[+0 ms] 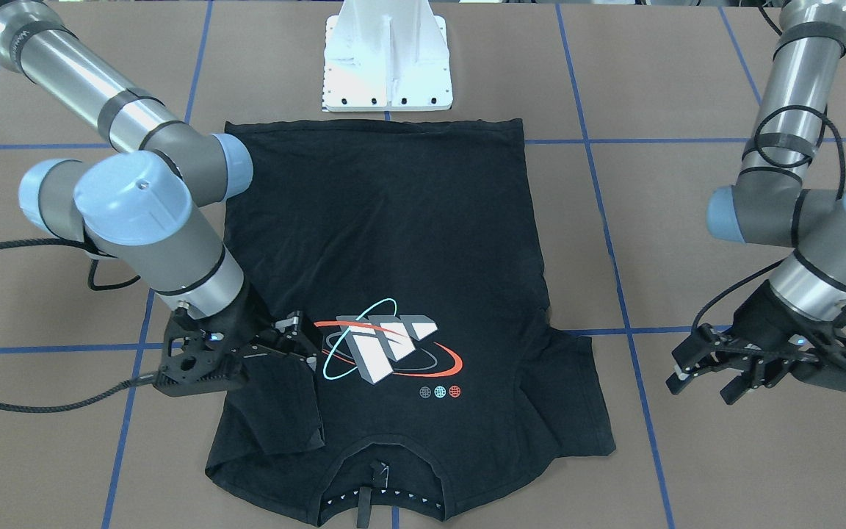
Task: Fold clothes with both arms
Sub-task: 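Fold the grasped sleeve inward over the shirt body with the right gripper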
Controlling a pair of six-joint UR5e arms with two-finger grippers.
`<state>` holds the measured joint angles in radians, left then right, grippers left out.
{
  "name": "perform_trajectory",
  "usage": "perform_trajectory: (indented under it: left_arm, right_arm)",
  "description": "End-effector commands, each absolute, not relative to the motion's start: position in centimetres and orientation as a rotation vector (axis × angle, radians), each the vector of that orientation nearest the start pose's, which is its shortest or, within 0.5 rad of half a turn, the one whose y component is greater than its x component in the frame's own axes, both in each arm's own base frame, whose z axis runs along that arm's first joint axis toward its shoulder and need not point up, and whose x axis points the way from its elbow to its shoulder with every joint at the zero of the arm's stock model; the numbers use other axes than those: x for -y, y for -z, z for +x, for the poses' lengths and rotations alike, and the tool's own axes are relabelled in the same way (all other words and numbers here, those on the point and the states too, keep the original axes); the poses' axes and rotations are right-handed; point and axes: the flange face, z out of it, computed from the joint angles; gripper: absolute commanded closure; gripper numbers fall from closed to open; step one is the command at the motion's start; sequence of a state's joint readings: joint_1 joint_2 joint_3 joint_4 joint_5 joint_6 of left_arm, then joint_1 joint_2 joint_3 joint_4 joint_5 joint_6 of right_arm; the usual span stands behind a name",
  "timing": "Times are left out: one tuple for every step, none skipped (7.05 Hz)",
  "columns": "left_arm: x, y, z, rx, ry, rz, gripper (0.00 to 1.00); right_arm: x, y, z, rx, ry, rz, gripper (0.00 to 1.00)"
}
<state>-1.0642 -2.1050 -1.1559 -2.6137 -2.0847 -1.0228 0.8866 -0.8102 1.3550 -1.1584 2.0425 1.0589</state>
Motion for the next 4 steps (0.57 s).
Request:
perform_trajectory:
  left_arm:
    - [67.8,-40.4,33.3,-1.088,0.211,0.533,0.00]
    - [68.3,-40.2,36.0,-1.059,0.225,0.551,0.01]
    - [69.3,-40.4,37.1,-1.038,0.235,0.546,0.03]
    - [70.1,-40.9,38.4,-1.016,0.248,0.564,0.06]
  right_arm:
    - [61.6,-25.0,-37.0,1.026,-0.111,0.258,0.00]
    - [61.1,-25.0,-36.6,1.029,-0.110,0.263,0.00]
    - [61.1,-25.1,-36.8,1.025,-0.111,0.259,0.00]
    - [61.2,-25.0,-36.6,1.025,-0.112,0.261,0.00]
